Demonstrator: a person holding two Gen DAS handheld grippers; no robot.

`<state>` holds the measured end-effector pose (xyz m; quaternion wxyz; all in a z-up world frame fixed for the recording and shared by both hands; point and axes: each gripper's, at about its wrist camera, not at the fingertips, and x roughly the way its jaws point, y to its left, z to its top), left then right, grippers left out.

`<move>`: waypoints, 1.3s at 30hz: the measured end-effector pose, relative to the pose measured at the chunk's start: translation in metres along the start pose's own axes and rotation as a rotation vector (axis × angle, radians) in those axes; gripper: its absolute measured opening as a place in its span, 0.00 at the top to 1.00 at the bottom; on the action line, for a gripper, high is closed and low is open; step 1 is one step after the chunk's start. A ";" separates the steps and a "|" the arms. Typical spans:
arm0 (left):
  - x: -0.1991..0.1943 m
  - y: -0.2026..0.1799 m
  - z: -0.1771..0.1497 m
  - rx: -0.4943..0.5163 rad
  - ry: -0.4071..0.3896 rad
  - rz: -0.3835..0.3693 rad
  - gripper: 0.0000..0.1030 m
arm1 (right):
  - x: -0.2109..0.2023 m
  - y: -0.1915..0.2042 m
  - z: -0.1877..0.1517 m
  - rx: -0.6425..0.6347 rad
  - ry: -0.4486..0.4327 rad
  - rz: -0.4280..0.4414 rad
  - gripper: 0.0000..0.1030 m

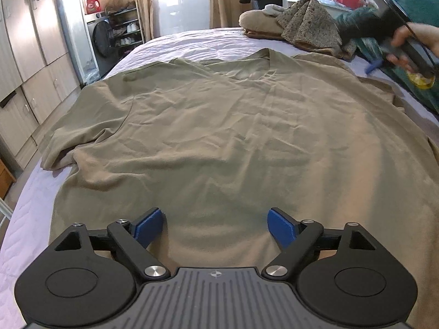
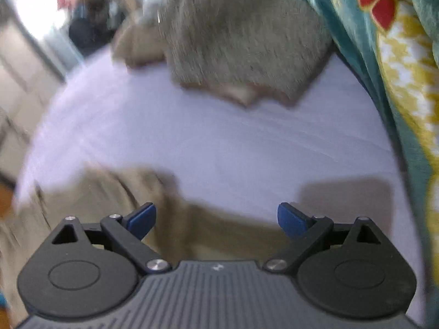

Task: Fold clothes
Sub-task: 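Smooth the shirt hem with the right gripper while the left gripper hovers open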

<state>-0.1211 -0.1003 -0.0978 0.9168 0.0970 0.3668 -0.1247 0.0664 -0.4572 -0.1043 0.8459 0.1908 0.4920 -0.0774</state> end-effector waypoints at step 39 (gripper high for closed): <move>0.000 -0.002 0.003 0.003 0.038 -0.007 0.15 | -0.014 -0.012 -0.034 -0.137 -0.011 -0.258 0.35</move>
